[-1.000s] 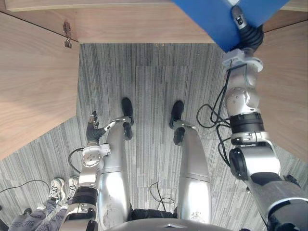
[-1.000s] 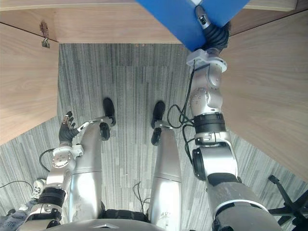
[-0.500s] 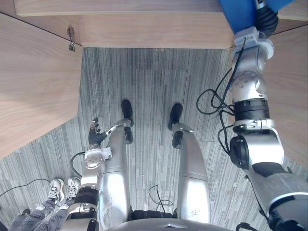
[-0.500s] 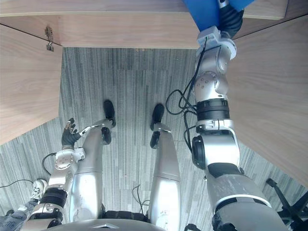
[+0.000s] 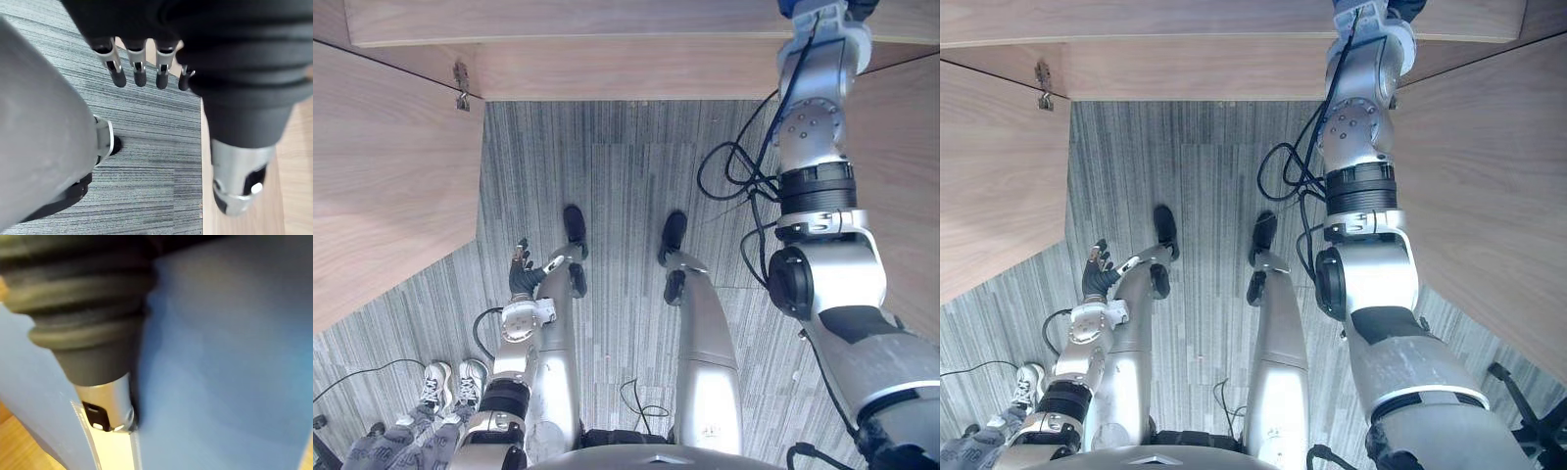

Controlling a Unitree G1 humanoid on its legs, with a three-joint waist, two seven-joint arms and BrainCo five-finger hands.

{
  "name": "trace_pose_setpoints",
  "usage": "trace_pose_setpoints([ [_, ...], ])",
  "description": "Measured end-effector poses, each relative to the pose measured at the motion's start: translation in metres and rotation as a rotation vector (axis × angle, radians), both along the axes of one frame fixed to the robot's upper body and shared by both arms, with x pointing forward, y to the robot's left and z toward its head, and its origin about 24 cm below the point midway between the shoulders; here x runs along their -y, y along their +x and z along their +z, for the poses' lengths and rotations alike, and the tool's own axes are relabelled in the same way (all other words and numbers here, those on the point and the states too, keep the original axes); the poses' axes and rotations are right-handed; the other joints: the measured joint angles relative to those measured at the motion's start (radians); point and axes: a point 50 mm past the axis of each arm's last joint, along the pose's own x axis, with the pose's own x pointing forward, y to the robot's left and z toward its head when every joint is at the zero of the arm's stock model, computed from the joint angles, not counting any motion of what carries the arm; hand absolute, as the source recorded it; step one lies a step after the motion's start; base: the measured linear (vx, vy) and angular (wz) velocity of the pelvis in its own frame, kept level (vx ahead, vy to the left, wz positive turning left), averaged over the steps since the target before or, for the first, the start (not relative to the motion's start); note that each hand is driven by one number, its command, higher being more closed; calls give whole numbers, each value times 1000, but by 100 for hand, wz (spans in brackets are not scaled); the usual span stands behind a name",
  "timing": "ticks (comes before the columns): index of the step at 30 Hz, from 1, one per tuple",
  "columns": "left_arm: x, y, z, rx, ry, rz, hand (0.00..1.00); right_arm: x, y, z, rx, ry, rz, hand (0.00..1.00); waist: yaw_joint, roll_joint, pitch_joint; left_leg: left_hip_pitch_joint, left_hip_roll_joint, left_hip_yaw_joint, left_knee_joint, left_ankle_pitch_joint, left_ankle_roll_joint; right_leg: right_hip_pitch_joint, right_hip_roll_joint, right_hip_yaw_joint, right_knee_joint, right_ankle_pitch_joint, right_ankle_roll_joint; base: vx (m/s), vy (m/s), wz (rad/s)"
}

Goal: Walk over to the cabinet, pick up the folder, carry it to the office cabinet, place the folder inside the office cabinet, then close the office cabinet door

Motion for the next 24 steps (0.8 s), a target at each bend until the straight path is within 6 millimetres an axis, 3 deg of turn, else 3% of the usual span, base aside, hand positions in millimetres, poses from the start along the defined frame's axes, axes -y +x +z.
trace_pose_setpoints([
  [6, 3, 5, 2, -2, -11, 5, 0, -3, 10, -4, -71, 64, 10, 100, 8, 1, -1, -9, -4, -3, -17, 15, -3, -13, -3, -6, -2, 2, -4, 8, -7, 3],
  [13, 7, 6, 1, -14, -16, 29, 0, -12, 11, 8, -97, 97, 14, 100, 11, 14, -8, -12, -12, -13, -48, 31, -6, -14, -9, -20, -13, 5, -8, 2, -5, 5],
  [14, 7, 7, 1, -13, -15, 28, 0, -12, 11, 8, -100, 101, 11, 0, 11, 15, -9, -13, -12, -15, -48, 31, -7, -14, -9, -23, -14, 5, -8, 6, -6, 9],
  [24, 13, 10, 0, -35, -20, 36, 0, -14, 12, 16, -140, 126, -10, 0, 12, 20, -13, -1, -23, -26, -100, 71, -14, -8, -15, -42, -38, 17, -18, 2, -6, 5],
])
